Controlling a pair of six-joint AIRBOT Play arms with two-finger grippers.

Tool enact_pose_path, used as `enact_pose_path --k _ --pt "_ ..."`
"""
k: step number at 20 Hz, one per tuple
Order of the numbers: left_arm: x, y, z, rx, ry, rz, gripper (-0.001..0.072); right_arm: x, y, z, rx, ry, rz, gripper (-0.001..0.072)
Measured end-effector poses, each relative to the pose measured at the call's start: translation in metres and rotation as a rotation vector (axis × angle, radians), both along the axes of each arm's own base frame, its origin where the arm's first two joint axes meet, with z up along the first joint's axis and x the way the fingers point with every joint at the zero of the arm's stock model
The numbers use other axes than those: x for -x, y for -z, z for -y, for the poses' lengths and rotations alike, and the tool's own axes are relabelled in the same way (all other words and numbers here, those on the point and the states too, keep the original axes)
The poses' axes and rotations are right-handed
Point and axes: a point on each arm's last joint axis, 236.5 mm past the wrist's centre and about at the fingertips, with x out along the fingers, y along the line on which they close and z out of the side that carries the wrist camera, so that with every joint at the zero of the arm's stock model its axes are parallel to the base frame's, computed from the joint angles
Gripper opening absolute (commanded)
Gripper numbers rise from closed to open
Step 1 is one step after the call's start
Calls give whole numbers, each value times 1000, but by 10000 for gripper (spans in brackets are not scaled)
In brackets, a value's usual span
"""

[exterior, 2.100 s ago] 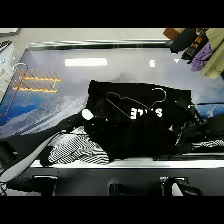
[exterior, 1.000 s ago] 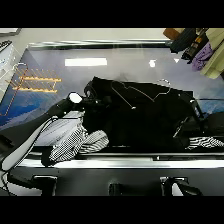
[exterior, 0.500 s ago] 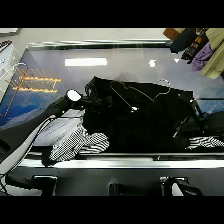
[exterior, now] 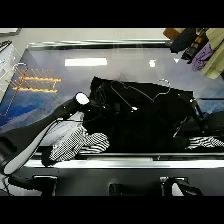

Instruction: Fold the clothes and pants, and hang the long-sleeved shirts on hangers.

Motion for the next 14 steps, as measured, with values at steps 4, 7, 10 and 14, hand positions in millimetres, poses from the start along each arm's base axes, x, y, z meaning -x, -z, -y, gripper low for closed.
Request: enact_pose_path --k 4,7,10,14 --pt "7 26 -1 -69 46 12 622 -1 0 0 1 6 3 35" --pt "6 39 0 -94 59 22 608 -2 0 1 2 9 6 35" --pt "4 44 8 -100 68 40 606 -3 0 1 3 10 7 35" --pt "9 45 22 -97 115 48 22 -5 0 2 7 19 11 35"
